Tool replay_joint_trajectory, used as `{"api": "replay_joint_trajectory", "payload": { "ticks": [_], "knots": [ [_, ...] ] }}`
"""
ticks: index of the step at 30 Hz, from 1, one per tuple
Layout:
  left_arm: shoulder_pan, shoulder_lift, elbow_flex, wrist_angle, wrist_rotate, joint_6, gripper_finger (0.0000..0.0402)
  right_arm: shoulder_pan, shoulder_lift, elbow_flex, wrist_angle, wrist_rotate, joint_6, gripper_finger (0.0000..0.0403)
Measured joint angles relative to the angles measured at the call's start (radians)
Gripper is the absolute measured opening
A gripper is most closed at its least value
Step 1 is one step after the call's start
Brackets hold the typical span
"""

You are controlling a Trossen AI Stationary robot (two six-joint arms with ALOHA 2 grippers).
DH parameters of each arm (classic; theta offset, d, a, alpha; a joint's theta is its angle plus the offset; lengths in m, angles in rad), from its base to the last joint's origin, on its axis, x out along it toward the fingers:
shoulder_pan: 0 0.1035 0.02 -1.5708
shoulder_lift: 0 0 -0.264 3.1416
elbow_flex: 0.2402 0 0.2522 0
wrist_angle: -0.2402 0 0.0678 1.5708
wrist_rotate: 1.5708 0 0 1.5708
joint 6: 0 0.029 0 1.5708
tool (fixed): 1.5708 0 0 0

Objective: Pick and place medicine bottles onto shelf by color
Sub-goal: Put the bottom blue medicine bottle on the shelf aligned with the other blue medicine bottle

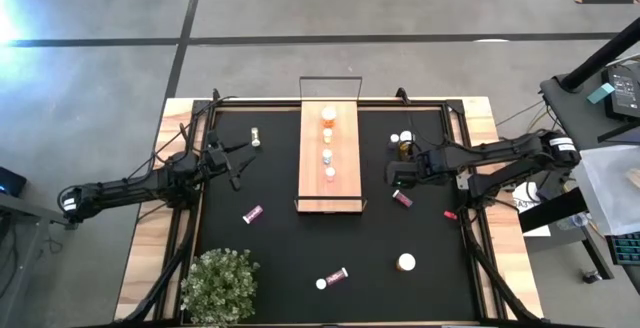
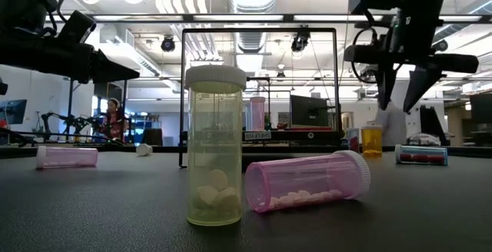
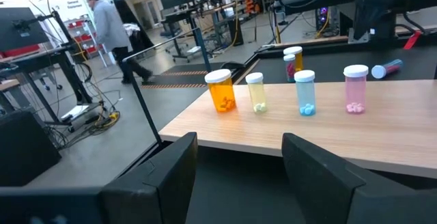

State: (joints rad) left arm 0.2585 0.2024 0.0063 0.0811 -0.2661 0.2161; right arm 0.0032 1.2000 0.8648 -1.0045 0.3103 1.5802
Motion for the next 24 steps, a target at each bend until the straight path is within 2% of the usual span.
{"api": "replay_joint_trajectory", "payload": {
  "ticks": [7, 15, 24],
  "knots": [
    [0.0, 0.0, 0.0, 0.0, 0.0, 0.0, 0.0199, -0.002, 0.048, -0.003, 0.005, -0.071, -0.117, 0.0159],
    [0.0, 0.0, 0.0, 0.0, 0.0, 0.0, 0.0199, -0.002, 0.164, -0.004, 0.035, -0.207, -0.349, 0.0144],
    [0.0, 0.0, 0.0, 0.0, 0.0, 0.0, 0.0199, 0.004, 0.214, -0.006, 0.045, -0.337, -0.402, 0.0144]
  ]
}}
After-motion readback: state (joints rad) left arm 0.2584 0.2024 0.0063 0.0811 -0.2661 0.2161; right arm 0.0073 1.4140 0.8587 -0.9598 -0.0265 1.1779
